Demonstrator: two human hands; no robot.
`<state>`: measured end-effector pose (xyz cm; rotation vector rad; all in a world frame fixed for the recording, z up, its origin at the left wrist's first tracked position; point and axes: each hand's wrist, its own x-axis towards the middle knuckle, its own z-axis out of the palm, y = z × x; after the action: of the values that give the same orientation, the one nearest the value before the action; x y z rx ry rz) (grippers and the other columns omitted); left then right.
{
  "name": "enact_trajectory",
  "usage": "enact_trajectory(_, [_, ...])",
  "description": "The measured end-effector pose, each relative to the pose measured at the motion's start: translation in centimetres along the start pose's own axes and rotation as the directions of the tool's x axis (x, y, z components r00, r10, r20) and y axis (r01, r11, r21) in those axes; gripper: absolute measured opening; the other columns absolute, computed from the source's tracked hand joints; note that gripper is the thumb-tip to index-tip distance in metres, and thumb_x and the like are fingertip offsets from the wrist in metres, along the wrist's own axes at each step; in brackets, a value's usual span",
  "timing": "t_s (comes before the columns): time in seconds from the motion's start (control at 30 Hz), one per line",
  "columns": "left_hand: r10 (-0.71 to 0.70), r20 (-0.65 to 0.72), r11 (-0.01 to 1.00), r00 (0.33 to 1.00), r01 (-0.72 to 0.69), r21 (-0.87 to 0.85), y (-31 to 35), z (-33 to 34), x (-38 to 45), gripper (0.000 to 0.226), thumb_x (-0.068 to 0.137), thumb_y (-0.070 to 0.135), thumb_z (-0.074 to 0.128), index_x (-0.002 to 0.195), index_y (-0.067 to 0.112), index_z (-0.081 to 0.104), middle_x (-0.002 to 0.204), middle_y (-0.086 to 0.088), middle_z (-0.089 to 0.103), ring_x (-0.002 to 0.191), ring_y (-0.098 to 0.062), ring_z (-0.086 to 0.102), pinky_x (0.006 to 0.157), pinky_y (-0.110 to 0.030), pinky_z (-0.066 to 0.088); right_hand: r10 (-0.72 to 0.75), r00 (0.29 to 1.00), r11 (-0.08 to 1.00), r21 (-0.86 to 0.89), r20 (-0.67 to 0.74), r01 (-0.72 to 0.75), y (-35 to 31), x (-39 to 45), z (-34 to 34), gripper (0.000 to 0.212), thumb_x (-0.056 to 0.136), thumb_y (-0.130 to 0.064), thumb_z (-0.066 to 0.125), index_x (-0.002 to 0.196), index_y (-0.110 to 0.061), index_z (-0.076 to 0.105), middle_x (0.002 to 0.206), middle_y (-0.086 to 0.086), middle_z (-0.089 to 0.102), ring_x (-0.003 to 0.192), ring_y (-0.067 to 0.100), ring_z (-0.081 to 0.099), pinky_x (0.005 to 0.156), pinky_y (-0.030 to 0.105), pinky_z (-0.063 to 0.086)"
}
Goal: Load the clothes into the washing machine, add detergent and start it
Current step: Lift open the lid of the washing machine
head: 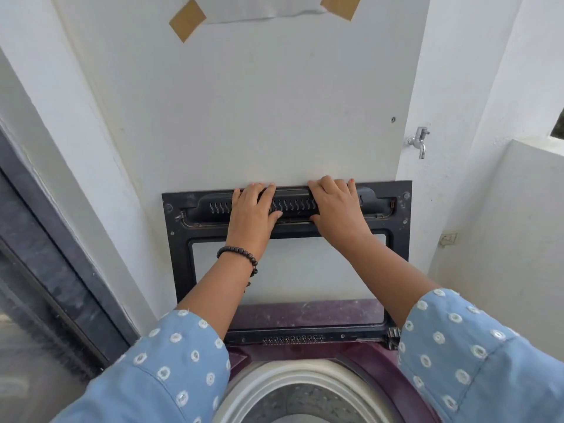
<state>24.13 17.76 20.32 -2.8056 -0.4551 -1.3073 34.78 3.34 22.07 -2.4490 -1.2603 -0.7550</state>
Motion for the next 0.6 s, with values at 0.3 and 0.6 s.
enact_trajectory(0.3, [0.028,-0.033,1.000,0.999,-0.028,-0.009,-0.6,0.2,-0.6,0.050,0.084,0.013,0.074,0.131,0.003,0.057,0.125,-0.016,0.058,0.122,-0.031,0.054,0.112,-0.055,0.028,-0.013,0.999,1.000,-0.011,-0.035,0.013,-0.3,-0.4,0.4,0.068,0.078,-0.015,0.075,0.139,-0.007,0.045,0.128,0.010,0.051,0.119,0.033,0.048,0.113,0.059,0.023])
enact_trajectory(0.6, [-0.017,0.103,0.992,0.994,0.004,0.129,0.2,1.0,-2.8,0.076,0.095,0.042,0.054,0.154,0.009,0.018,0.162,-0.012,0.017,0.150,-0.029,0.012,0.120,-0.047,0.008,0.041,0.999,0.999,0.023,-0.034,-0.040,-0.8,-2.1,1.4,0.074,0.094,-0.028,0.056,0.154,-0.011,0.016,0.160,0.009,0.022,0.150,0.028,0.013,0.118,0.056,0.007])
